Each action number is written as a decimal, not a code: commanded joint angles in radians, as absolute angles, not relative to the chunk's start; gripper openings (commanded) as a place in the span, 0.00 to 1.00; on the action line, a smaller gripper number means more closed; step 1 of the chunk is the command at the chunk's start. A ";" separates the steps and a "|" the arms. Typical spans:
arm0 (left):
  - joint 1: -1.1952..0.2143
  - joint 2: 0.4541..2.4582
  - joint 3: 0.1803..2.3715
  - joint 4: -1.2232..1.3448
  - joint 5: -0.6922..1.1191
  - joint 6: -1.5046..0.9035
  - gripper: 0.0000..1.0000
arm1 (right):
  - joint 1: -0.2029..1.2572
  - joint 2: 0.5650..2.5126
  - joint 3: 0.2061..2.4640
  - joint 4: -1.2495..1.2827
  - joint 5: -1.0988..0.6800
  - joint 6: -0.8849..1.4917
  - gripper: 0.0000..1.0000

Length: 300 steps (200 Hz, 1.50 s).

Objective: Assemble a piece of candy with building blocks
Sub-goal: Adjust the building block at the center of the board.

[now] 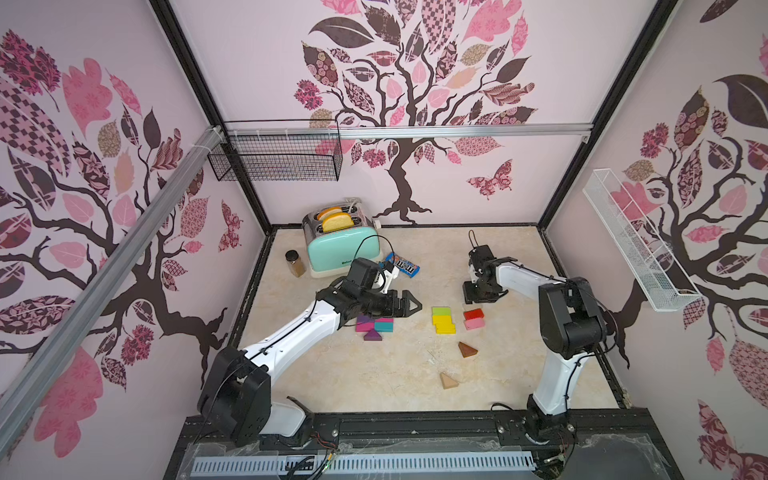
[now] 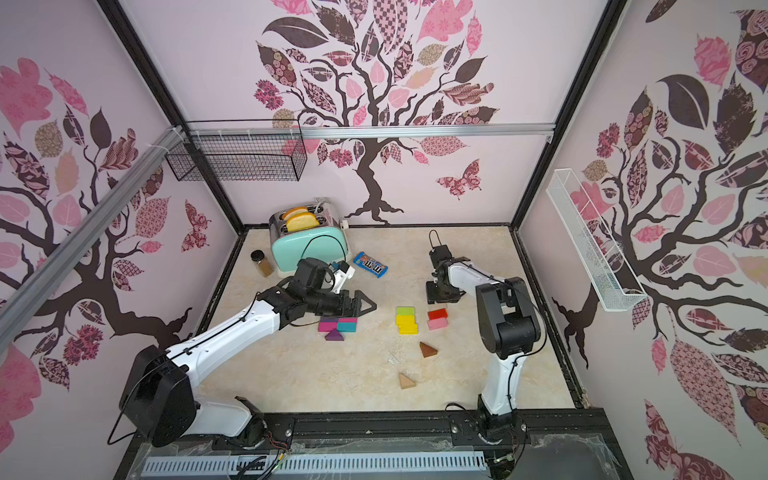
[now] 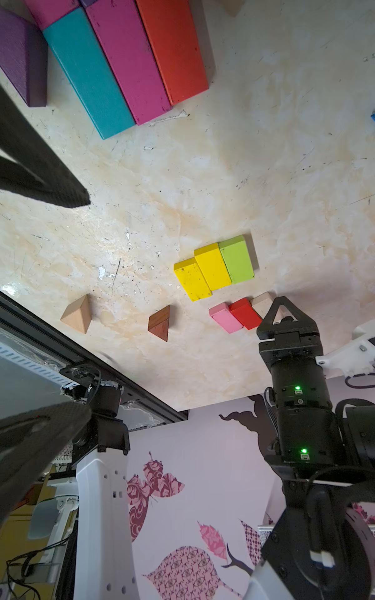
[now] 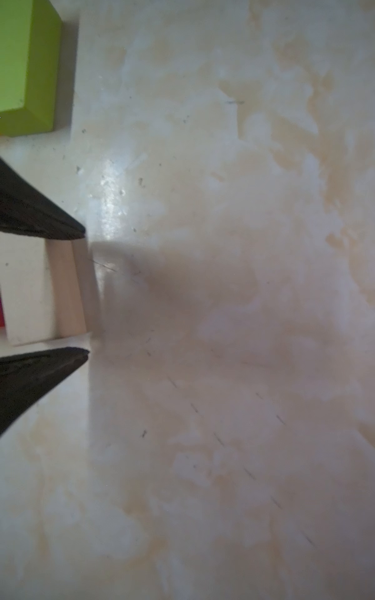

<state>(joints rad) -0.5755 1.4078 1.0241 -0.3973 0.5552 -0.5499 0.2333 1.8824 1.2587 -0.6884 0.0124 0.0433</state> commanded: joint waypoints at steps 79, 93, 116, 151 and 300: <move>-0.571 1.420 1.022 -0.376 0.573 -0.537 0.98 | 0.236 1.757 1.208 -0.700 -0.063 0.085 0.56; -0.571 1.417 1.016 -0.375 0.571 -0.539 0.98 | 0.234 1.723 1.195 -0.695 -0.029 0.080 0.59; -0.571 1.415 1.009 -0.375 0.571 -0.536 0.98 | 0.194 1.654 1.152 -0.670 -0.032 0.094 0.64; -0.569 1.439 1.009 -0.371 0.578 -0.532 0.98 | 0.103 1.493 0.926 -0.358 -0.278 0.288 0.72; -0.566 1.434 1.088 -0.381 0.621 -0.536 0.98 | -0.043 1.734 0.657 0.441 -0.512 0.726 0.76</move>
